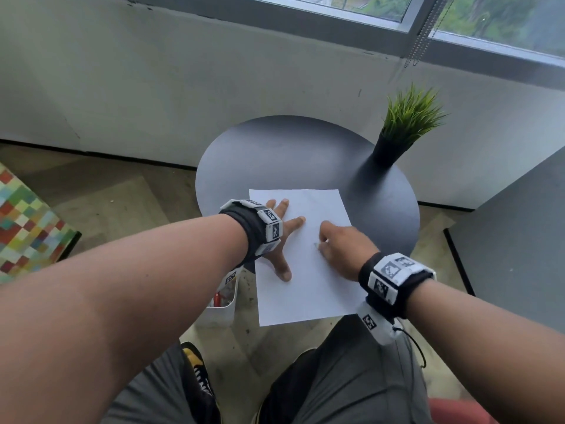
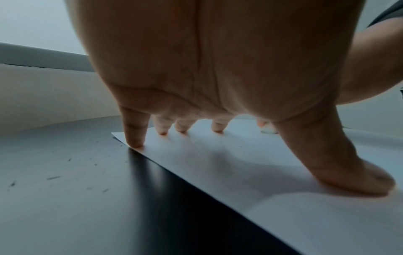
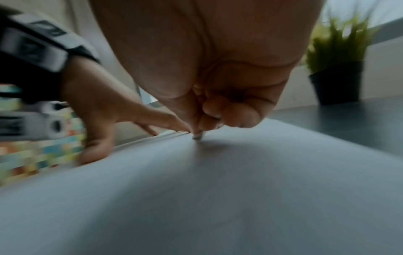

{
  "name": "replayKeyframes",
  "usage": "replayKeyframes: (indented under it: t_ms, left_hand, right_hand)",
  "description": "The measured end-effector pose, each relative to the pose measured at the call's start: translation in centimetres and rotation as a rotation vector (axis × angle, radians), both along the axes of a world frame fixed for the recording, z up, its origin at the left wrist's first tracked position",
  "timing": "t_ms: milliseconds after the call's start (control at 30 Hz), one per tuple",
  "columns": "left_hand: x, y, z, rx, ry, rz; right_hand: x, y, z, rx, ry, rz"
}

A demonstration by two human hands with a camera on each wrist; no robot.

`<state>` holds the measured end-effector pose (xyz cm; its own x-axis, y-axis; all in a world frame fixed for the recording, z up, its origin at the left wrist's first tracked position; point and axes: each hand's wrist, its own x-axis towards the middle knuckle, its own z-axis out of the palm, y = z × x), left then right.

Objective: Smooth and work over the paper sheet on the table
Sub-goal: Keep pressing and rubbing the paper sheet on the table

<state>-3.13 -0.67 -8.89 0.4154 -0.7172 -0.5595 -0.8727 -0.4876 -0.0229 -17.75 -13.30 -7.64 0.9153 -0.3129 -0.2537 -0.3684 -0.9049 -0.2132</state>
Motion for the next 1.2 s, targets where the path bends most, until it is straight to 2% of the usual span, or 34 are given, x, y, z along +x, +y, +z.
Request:
replayKeyframes:
  t_ms: [100, 133, 167, 267, 300, 333, 367, 467, 500, 533, 633, 667, 700, 767, 833, 900, 933, 1033, 1067, 1133, 1200]
  left_hand:
    - [0.0, -0.1, -0.3, -0.002, -0.011, -0.002]
    - [0.0, 0.0, -0.3, -0.003, -0.012, -0.004]
    - [-0.1, 0.0, -0.3, -0.003, -0.009, -0.003]
    - [0.0, 0.0, -0.2, -0.014, 0.005, 0.009]
    - [0.1, 0.0, -0.2, -0.014, 0.009, 0.009]
    - [0.2, 0.1, -0.3, -0.013, 0.009, 0.008]
    - [0.3, 0.1, -0.3, -0.011, 0.006, 0.004]
    - [0.6, -0.1, -0.2, 0.0, -0.002, -0.017]
    - [0.6, -0.2, 0.0, 0.004, 0.002, -0.02]
    - [0.6, -0.3, 0.2, 0.008, 0.005, -0.022]
    - [0.3, -0.5, 0.6, 0.025, 0.002, -0.02]
    - [0.3, -0.5, 0.7, 0.034, -0.001, -0.019]
    - [0.3, -0.6, 0.8, 0.043, -0.004, -0.02]
    - [0.2, -0.8, 0.9, 0.056, -0.014, -0.025]
    - [0.2, -0.8, 1.0, 0.077, -0.032, -0.033]
    - [0.1, -0.9, 1.1, 0.089, -0.036, -0.035]
    - [0.0, -0.9, 1.1, 0.084, -0.036, -0.033]
    - [0.1, -0.8, 1.0, 0.067, -0.023, -0.022]
    - [0.2, -0.7, 1.0, 0.066, -0.017, -0.018]
    - [0.1, -0.7, 1.0, 0.066, -0.016, -0.019]
    - [0.1, -0.7, 1.0, 0.07, -0.023, -0.027]
  right_hand:
    - [-1.0, 3.4, 0.2, 0.068, 0.079, 0.326]
    - [-1.0, 3.2, 0.4, 0.091, 0.103, 0.357]
    - [-0.6, 2.3, 0.6, 0.098, 0.11, 0.321]
    - [0.7, -1.7, 0.6, 0.042, 0.058, -0.026]
    - [0.7, -2.2, 0.6, 0.009, 0.041, -0.089]
    - [0.4, -1.8, 0.5, -0.02, 0.037, -0.073]
    - [0.0, -0.8, 0.5, -0.028, 0.036, -0.001]
    - [-2.0, 2.7, 0.6, 0.109, 0.082, 0.314]
    - [-2.2, 2.4, 0.7, 0.13, 0.103, 0.339]
    - [-1.9, 1.3, 0.8, 0.117, 0.104, 0.309]
    - [-0.6, -2.8, 0.8, 0.049, 0.069, -0.021]
    - [-0.4, -3.3, 0.7, 0.023, 0.058, -0.087]
    - [-0.3, -2.8, 0.6, -0.013, 0.061, -0.078]
    - [-0.6, 0.0, 0.5, -0.022, 0.08, 0.071]
    - [-1.4, 3.1, 0.7, 0.068, 0.107, 0.299]
    - [-1.4, 2.9, 0.8, 0.098, 0.109, 0.358]
    - [-1.0, 1.6, 0.7, 0.094, 0.101, 0.296]
    - [0.0, -2.6, 0.7, 0.06, 0.068, -0.06]
    - [0.0, -2.9, 0.6, 0.018, 0.065, -0.088]
    - [-0.5, -1.3, 0.5, -0.041, 0.085, 0.048]
    - [-1.6, 1.6, 0.4, 0.042, 0.117, 0.282]
